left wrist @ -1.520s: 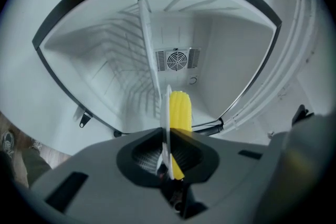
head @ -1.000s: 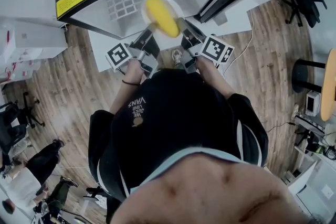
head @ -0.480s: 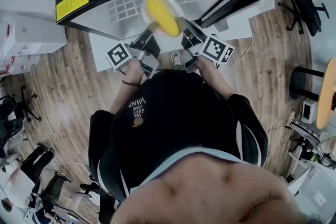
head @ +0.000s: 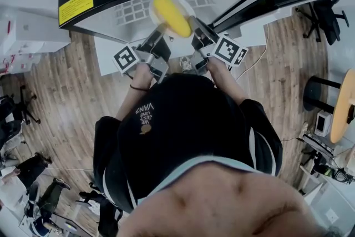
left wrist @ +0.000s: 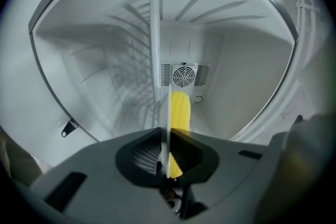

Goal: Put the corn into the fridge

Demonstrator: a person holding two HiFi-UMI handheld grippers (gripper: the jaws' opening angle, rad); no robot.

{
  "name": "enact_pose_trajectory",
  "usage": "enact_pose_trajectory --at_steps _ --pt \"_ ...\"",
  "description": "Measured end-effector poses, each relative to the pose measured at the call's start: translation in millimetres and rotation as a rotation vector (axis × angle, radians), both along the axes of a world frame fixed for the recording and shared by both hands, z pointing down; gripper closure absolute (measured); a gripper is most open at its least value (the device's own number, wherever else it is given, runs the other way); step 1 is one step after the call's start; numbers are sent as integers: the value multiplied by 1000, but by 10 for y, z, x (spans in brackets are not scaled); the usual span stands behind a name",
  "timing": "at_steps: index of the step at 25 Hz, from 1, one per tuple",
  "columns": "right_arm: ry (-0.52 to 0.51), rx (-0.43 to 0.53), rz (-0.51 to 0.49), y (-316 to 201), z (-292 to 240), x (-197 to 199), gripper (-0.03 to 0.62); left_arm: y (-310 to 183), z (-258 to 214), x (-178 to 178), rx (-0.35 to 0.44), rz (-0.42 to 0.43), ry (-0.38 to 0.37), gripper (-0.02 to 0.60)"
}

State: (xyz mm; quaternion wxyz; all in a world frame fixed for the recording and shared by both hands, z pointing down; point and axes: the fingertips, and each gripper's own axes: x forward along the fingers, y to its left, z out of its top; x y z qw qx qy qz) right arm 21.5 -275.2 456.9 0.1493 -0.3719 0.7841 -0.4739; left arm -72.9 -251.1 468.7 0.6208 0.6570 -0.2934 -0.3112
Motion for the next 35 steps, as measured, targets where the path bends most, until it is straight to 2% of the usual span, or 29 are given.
enact_pose_trajectory --at_steps 11,22,35 --pt "7 14 -36 -174 -45 -59 557 -107 -23 -51 -13 -75 50 540" --pt "-5 23 -71 -305 -68 -109 557 -188 -41 -83 -15 -108 50 540" --pt "-27 40 -79 -376 -86 -73 543 -259 -33 -64 -34 -144 84 540"
